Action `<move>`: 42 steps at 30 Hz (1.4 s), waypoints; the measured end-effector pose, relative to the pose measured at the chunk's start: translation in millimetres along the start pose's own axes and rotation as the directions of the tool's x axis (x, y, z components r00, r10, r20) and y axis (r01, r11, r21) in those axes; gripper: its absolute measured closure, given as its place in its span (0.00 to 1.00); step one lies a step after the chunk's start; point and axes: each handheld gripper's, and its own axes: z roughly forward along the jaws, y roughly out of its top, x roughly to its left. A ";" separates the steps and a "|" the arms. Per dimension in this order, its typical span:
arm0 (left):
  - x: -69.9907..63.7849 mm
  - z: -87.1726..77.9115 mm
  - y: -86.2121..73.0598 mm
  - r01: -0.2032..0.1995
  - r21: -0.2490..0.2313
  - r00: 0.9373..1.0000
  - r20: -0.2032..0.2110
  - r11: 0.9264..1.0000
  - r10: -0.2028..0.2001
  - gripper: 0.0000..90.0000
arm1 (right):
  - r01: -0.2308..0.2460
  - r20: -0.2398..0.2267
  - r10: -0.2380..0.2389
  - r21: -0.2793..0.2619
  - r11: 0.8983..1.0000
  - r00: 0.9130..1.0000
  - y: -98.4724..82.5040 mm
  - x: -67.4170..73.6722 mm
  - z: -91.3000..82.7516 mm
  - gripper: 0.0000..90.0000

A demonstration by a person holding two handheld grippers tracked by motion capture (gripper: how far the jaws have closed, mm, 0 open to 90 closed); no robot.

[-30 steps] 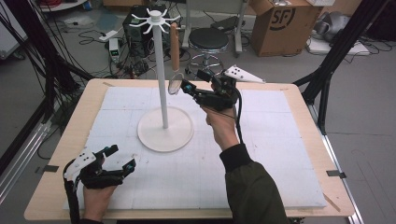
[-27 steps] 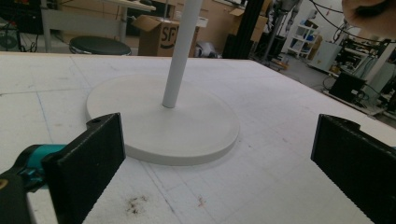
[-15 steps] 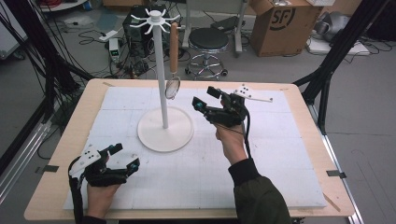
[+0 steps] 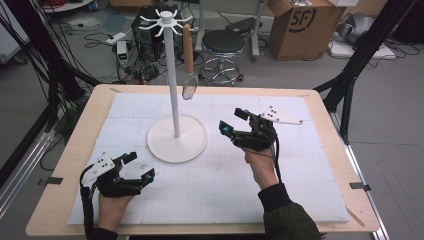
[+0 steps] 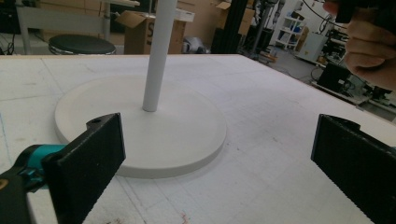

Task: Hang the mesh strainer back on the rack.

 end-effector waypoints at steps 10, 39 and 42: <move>-3.2 3.1 1.7 0.024 -0.016 0.999 0.039 1.000 -0.024 0.04 | 0.026 0.023 -0.027 0.057 0.998 0.999 -18.3 -2.1 -15.8 0.15; -11.1 28.4 5.3 0.000 -0.018 0.996 0.089 1.000 0.002 0.04 | 0.016 0.171 -0.045 0.164 0.986 0.984 -67.6 -25.3 -92.9 0.15; -13.0 31.9 5.9 -0.002 -0.014 0.995 0.104 1.000 0.003 0.04 | 0.010 0.181 -0.041 0.168 0.986 0.983 -71.8 -27.1 -99.7 0.15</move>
